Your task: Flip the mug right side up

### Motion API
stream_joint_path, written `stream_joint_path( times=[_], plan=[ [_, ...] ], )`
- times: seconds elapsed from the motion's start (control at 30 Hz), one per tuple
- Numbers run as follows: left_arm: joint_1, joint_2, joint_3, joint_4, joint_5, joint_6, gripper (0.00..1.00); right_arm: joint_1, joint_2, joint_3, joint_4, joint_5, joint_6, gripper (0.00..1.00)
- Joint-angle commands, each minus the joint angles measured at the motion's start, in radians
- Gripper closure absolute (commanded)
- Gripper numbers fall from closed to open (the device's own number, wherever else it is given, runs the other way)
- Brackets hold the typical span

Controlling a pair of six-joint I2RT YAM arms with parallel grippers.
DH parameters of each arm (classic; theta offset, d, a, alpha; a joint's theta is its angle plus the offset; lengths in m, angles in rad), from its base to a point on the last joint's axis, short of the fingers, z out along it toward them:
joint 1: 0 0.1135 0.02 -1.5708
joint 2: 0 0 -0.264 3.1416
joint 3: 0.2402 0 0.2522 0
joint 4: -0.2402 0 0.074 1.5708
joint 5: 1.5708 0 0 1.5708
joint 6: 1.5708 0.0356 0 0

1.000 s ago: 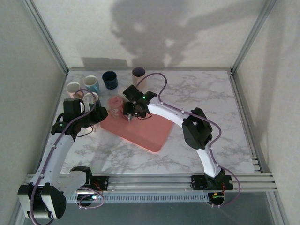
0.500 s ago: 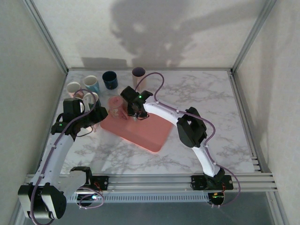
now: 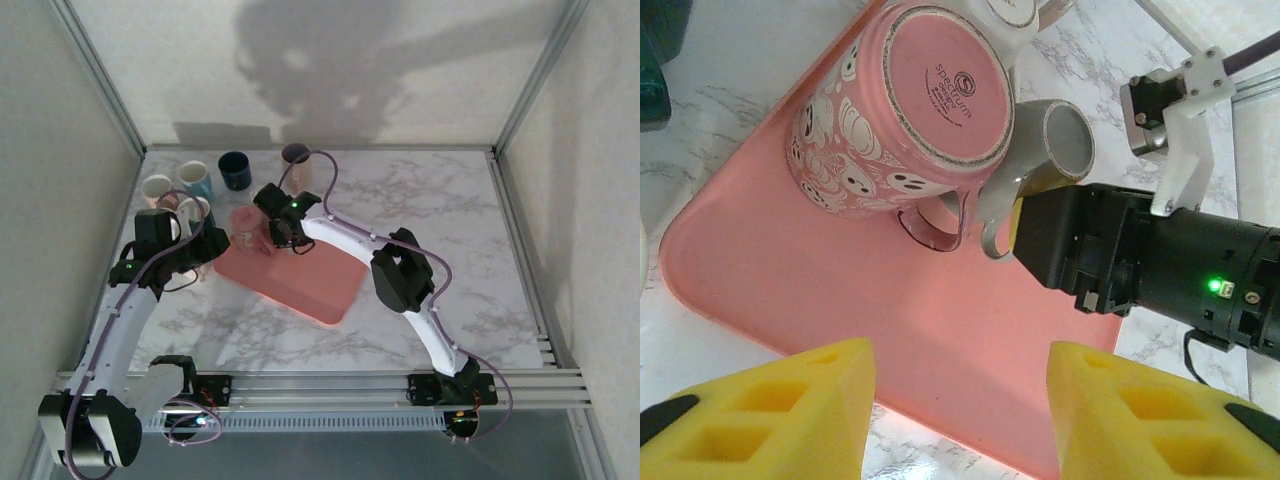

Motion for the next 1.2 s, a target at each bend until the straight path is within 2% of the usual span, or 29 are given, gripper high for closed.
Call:
stream_joint_path(
  times=[0.0,0.13,0.27,0.43,0.57,0.7,0.9,1.03,1.17],
  plan=[
    [0.008,-0.009,0.016,0.026,0.002,-0.014,0.51,0.008,0.032,0.044,-0.050,0.047,-0.042,0.73],
    [0.009,-0.011,0.014,0.032,0.006,-0.028,0.51,0.008,0.033,0.056,-0.069,0.072,-0.066,0.86],
    [0.009,-0.014,0.010,0.079,0.052,-0.074,0.51,0.009,-0.039,0.005,-0.026,0.073,-0.094,1.00],
    [0.008,-0.057,-0.076,0.319,0.181,-0.296,0.48,0.007,-0.212,-0.116,0.053,0.041,-0.148,1.00],
    [-0.001,-0.108,-0.170,0.544,0.223,-0.487,0.45,-0.014,-0.380,-0.251,0.130,-0.030,-0.146,1.00],
    [-0.042,-0.134,-0.229,0.694,0.229,-0.611,0.43,-0.042,-0.527,-0.367,0.202,-0.117,-0.134,1.00],
    [-0.201,-0.118,-0.301,1.042,0.162,-0.786,0.43,-0.130,-0.762,-0.555,0.392,-0.299,-0.059,1.00],
    [-0.325,-0.027,-0.321,1.289,0.104,-0.914,0.43,-0.234,-0.910,-0.698,0.600,-0.448,0.057,1.00],
    [-0.440,0.088,-0.268,1.423,0.053,-0.941,0.40,-0.314,-0.996,-0.774,0.755,-0.574,0.161,1.00]
  ],
)
